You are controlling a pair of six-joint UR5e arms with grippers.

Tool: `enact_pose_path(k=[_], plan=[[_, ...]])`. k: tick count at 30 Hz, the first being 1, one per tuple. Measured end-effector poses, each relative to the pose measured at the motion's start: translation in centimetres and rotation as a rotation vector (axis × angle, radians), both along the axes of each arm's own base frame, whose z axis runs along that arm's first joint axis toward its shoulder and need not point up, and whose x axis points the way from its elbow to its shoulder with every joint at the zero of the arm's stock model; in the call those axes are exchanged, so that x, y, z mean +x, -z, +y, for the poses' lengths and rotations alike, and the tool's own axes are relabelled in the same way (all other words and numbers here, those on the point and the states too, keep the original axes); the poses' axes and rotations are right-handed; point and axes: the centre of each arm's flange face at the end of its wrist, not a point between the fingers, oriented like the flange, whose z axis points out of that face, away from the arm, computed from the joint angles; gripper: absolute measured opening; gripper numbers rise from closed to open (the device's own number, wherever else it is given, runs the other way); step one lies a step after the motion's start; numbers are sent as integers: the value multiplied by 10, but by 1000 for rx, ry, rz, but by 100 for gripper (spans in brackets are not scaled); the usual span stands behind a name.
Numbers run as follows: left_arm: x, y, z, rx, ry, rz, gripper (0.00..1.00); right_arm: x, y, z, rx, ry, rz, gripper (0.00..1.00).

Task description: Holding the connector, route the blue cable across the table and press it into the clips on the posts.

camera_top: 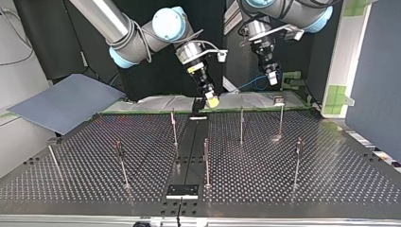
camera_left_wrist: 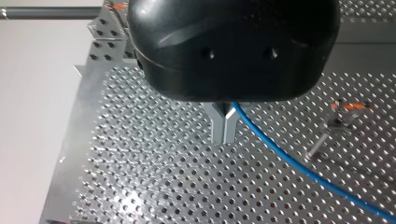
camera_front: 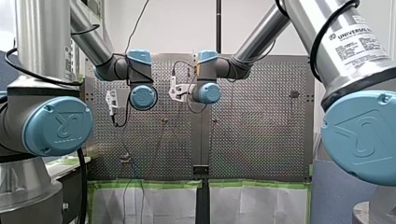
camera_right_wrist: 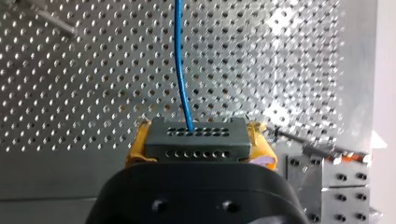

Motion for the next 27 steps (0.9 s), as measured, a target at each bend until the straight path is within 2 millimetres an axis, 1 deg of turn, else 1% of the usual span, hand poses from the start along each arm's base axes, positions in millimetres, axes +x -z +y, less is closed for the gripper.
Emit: enact_pose_path(k=[6,13,23,27], plan=[[4,-10,3,5,-2,12,0,13,-17,5,3,-20,0,0],[15,-21,11,5,-55,22,0,23,-38,5,9,-31,-4,0],[41,-53,14,-5,-77,-14,0,30,-66,-4,27,-44,-18,0],[50,-65,16,-8,-84,-27,0,34,-73,-7,45,-58,-25,0]])
